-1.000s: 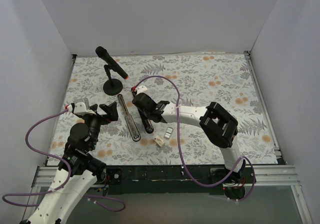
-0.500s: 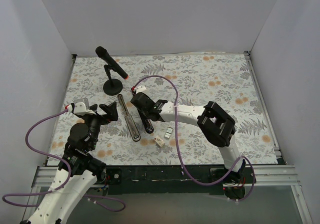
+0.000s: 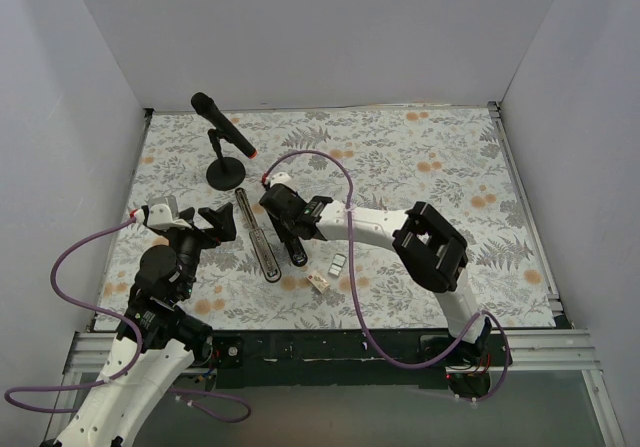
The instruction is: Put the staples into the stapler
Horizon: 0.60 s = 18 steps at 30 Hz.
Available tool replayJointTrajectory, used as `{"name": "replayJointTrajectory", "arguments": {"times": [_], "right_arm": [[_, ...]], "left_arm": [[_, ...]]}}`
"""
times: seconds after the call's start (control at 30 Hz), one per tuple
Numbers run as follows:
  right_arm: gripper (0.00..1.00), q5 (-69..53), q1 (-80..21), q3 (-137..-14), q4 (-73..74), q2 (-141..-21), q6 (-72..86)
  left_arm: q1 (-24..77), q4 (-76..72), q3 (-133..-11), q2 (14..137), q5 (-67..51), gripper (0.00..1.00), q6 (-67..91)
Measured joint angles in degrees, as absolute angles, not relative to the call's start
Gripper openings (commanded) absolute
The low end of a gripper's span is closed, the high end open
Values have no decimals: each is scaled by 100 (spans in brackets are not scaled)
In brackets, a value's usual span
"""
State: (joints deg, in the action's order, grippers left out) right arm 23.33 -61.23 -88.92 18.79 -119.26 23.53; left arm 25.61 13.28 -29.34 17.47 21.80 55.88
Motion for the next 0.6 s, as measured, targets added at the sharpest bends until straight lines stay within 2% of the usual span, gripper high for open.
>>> {"name": "replayJointTrajectory", "arguments": {"times": [0.13,0.4,0.6], "right_arm": [[56,2182,-6108,-8910,2058,-11631,2156],[55,1691,-5999,-8291,2097,-9983,1675],[57,1363,-5826,-8215,2263,-9983,1496]], "left_arm": [[2561,1328,-2934,1750,2180,98,5588],[2561,1328,-2934,1747,2180,98,5588],[2561,1328,-2934,1776,2180,98,5618]]}}
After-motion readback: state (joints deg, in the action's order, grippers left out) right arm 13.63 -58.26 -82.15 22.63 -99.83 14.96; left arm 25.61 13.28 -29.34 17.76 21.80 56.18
